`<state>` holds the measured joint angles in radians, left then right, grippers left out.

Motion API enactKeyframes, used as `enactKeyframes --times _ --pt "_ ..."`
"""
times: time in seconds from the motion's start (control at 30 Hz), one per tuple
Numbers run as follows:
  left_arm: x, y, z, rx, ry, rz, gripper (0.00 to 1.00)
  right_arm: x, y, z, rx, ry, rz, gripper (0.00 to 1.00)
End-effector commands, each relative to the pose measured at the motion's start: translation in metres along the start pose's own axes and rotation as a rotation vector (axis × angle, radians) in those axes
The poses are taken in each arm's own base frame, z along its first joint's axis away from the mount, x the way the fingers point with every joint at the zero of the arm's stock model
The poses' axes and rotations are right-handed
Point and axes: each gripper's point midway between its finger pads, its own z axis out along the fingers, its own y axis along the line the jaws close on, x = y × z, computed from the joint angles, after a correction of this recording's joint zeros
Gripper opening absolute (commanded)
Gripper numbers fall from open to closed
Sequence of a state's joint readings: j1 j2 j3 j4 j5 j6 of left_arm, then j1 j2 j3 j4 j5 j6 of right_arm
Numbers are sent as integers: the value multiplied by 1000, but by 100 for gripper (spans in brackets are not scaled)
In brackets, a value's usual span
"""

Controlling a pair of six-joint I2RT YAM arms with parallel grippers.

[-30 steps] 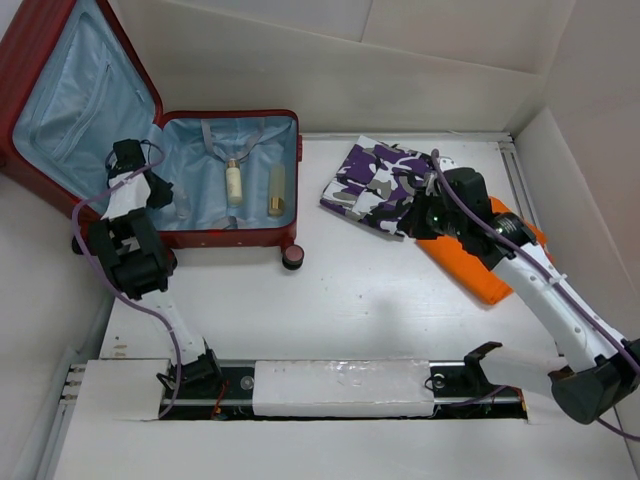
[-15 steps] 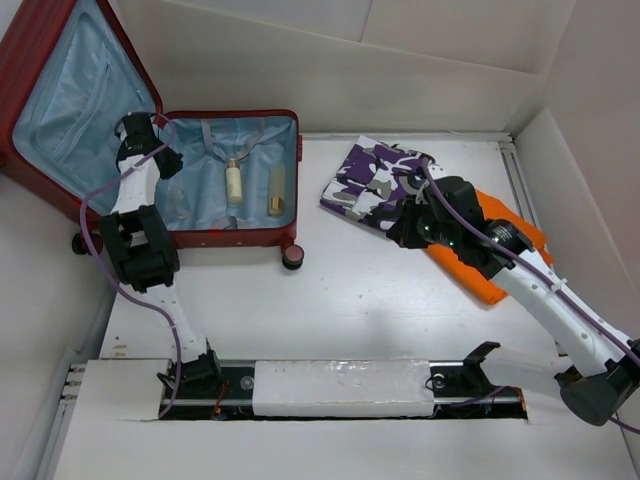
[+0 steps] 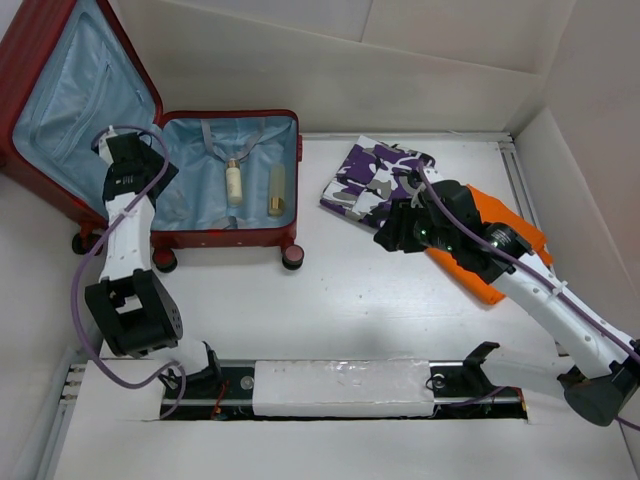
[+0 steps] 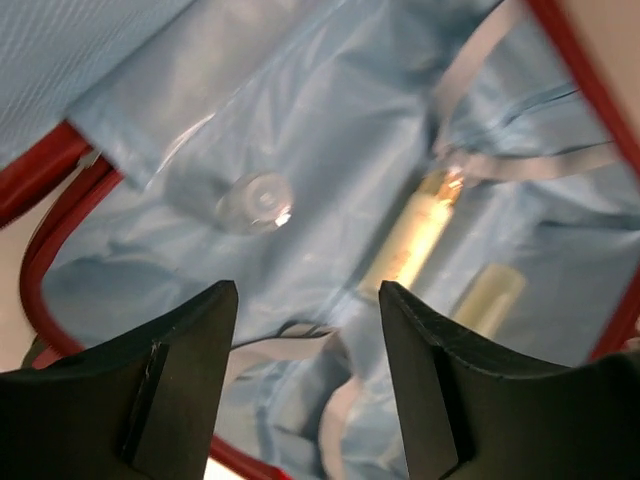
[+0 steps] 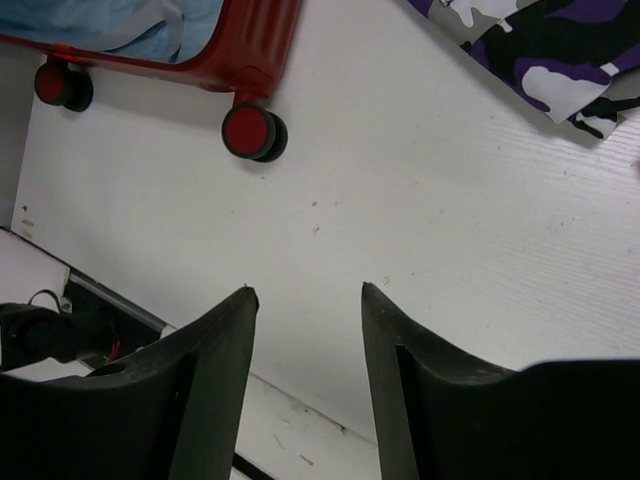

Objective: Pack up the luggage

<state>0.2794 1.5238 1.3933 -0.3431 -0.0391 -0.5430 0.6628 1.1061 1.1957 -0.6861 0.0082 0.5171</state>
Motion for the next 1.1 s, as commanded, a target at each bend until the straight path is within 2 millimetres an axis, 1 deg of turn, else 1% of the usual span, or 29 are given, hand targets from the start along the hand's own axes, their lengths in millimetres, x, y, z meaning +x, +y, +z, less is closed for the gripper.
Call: enactKeyframes --times 0.0,0.03,0.07,0.2,0.23,0.37,0.4,0.43,0.57,0.6,0.63,0.7,0.73,0.8,0.83,0.93,0.97,1.07 --pt "22 22 9 -70 36 39 56 -13 10 -1 -33 -53 -14 52" --pt "26 25 10 -75 43 40 56 -14 13 -1 -46 -56 -14 53" --pt "34 33 18 -108 68 54 53 -13 15 -1 -53 -52 -19 53" --pt "51 43 33 -136 130 90 50 -13 15 -1 -53 -53 -29 53" --pt "48 41 36 -130 123 98 50 -11 14 -1 -48 -45 -29 53" --pt "48 36 50 -123 141 112 50 -12 14 -4 -53 -53 -29 53" --pt "44 34 57 -122 140 121 47 -10 13 -4 -48 -45 -29 53" --pt "44 33 61 -126 146 121 44 -10 13 -4 -48 -45 -29 53" --pt "40 32 73 -144 155 124 37 -10 11 -7 -39 -48 -28 52" --pt "36 31 73 -148 142 124 37 -10 11 -7 -39 -48 -28 52" --pt "37 31 79 -153 149 125 36 -8 10 -7 -34 -39 -29 52" --pt "36 32 84 -165 143 127 36 -8 10 -7 -34 -39 -29 52" --pt "39 37 89 -185 155 131 36 -8 10 -7 -34 -39 -29 52" --pt "36 34 91 -182 149 130 35 -6 12 -7 -40 -35 -34 52" --pt "37 34 96 -184 153 130 33 -6 12 -7 -40 -35 -34 52" --pt "28 30 105 -188 144 140 27 -6 12 -7 -40 -35 -34 51" --pt "28 30 105 -188 144 140 27 -6 12 -7 -40 -35 -34 51" --pt "21 24 114 -183 136 139 25 -3 11 -1 -30 -18 -34 51"
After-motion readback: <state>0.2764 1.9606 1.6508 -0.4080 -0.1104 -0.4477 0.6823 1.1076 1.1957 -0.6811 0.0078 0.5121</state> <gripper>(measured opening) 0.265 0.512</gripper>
